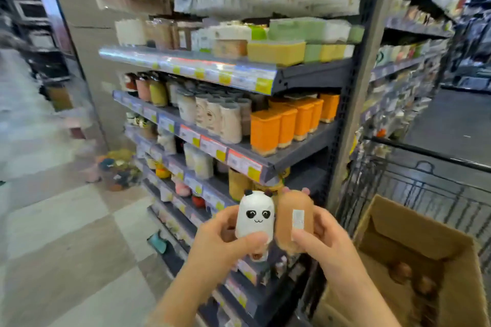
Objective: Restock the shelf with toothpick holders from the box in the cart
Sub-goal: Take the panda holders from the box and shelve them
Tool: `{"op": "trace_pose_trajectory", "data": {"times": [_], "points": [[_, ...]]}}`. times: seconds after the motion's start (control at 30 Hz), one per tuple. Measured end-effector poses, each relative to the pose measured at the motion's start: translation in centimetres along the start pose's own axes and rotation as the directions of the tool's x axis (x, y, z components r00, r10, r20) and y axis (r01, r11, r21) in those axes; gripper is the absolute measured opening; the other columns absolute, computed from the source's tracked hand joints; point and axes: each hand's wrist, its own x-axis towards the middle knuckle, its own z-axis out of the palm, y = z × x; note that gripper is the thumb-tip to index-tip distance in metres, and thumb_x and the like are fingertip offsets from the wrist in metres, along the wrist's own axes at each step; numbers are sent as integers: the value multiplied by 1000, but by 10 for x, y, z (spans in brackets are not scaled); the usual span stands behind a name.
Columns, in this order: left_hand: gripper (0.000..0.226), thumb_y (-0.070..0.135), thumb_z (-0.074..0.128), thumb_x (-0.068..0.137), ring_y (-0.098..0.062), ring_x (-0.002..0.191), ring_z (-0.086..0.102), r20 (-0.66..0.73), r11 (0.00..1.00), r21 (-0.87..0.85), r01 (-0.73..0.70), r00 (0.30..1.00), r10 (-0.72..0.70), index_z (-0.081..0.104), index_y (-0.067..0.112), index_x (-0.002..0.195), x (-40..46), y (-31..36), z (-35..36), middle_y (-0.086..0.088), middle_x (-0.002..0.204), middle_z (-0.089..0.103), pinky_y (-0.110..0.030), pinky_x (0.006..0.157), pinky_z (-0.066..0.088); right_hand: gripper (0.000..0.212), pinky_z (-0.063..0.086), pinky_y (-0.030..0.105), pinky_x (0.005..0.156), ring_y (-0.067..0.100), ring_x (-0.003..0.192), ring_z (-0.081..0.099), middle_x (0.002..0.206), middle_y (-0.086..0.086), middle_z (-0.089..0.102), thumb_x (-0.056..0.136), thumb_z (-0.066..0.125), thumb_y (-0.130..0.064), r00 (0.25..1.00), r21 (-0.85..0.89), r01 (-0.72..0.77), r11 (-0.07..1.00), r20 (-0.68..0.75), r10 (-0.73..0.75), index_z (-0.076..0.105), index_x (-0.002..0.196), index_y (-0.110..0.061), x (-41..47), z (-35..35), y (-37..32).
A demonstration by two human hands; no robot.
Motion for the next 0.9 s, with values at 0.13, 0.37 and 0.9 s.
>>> {"op": "trace_pose_trajectory", "data": {"times": [0.13, 0.37, 0.9], "points": [[67, 34, 84, 51, -18, 94, 69, -61, 998, -29, -51, 997, 49, 63, 21, 114, -11, 19, -50, 3, 104, 72, -33, 77, 56, 51, 53, 20, 69, 9, 92, 67, 102, -8, 71, 65, 83, -33, 994, -9, 29, 1000, 106, -28, 59, 109, -25, 13, 51, -23], [74, 38, 82, 43, -19, 93, 69, -205, 997, -28, -72, 977, 65, 64, 18, 112, -3, 16, -118, 0, 103, 73, -30, 74, 55, 47, 56, 27, 75, 8, 84, 66, 91, -9, 70, 62, 77, -36, 988, -76, 62, 995, 145, -50, 60, 105, -28, 54, 124, -15], [56, 21, 79, 52, -16, 85, 70, -314, 990, 30, -139, 939, 141, 64, 20, 106, 137, 45, -263, 2, 98, 73, -25, 67, 55, 35, 55, 25, 71, 2, 82, 66, 96, -9, 69, 76, 76, -16, 982, -8, 119, 993, 149, -116, 60, 103, -30, 225, 250, -10]]}}
